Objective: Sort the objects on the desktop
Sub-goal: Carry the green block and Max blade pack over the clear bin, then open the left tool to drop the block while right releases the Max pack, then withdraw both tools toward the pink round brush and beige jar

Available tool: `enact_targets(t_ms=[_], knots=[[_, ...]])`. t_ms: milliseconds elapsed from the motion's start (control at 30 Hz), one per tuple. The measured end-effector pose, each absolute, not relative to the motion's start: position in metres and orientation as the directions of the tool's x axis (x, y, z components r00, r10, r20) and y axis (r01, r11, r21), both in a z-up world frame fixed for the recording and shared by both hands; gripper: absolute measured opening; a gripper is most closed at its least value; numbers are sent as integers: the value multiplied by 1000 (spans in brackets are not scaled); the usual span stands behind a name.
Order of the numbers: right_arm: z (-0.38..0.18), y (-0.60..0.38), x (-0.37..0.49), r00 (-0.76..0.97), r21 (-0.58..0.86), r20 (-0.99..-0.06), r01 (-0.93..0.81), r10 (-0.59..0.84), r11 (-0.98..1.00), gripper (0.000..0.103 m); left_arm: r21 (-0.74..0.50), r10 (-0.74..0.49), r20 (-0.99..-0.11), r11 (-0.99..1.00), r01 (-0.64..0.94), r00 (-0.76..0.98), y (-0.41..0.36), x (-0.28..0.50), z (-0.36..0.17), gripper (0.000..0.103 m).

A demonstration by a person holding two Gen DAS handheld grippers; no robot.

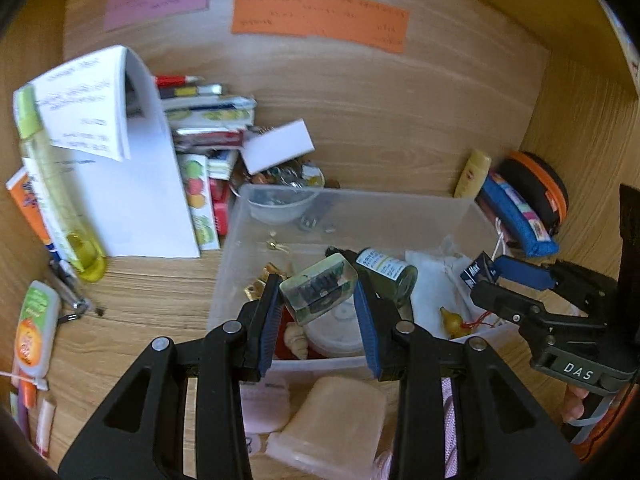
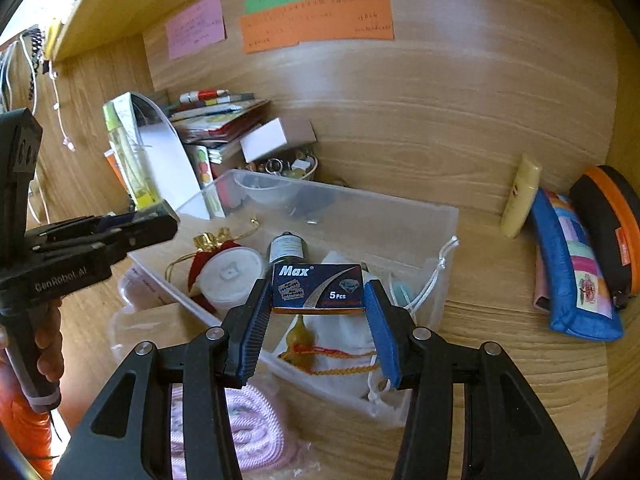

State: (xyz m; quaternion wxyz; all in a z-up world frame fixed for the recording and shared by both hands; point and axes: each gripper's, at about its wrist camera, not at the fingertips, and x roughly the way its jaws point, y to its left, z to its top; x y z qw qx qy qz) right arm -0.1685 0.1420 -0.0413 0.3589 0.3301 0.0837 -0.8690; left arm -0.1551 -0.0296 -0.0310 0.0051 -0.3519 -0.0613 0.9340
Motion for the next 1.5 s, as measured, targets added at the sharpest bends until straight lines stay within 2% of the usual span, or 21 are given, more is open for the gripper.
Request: enact_targets(t_ms=[300, 800, 867, 967, 1100, 1200, 1267, 1300, 1433, 1500], knots=[[-50, 134, -179, -510, 95, -665, 666, -545, -740, 44, -109, 81, -700, -994, -7, -710, -22, -175, -49, 35], [-58, 121, -178, -546, -6, -690, 660, -474, -752, 45, -117, 101, -724, -993, -22, -682, -21, -185, -57, 36], [-58, 120, -177, -552, -20, -691, 661, -468, -750, 48, -116, 100, -726, -993, -23, -681, -20, -185, -56, 37], [-56, 121, -176, -561, -28, -686, 656, -462, -755, 57, -108, 90, -718, -994, -17, -690, -20, -182, -52, 47], [-45, 126, -170, -558, -11, -670, 667, -489, -745, 57, -112, 81, -691, -994, -4, -718, -22, -172, -40, 61], [-33, 131, -163, -584, -27, -644, 664, -495, -747, 60, -106, 68, -668, -994, 4, -741, -24, -164, -29, 65], [-25, 136, -157, -604, -37, -621, 659, -500, -751, 69, -105, 59, -648, -994, 12, -759, -25, -157, -20, 70], [-21, 137, -154, -613, -41, -610, 656, -501, -753, 70, -107, 58, -637, -994, 14, -768, -26, -154, -16, 73], [-7, 147, -137, -650, -58, -565, 645, -508, -762, 83, -106, 47, -600, -994, 22, -799, -30, -138, 0, 80], [-2, 150, -130, -664, -68, -548, 641, -508, -765, 84, -111, 42, -581, -993, 29, -813, -32, -129, 7, 87]])
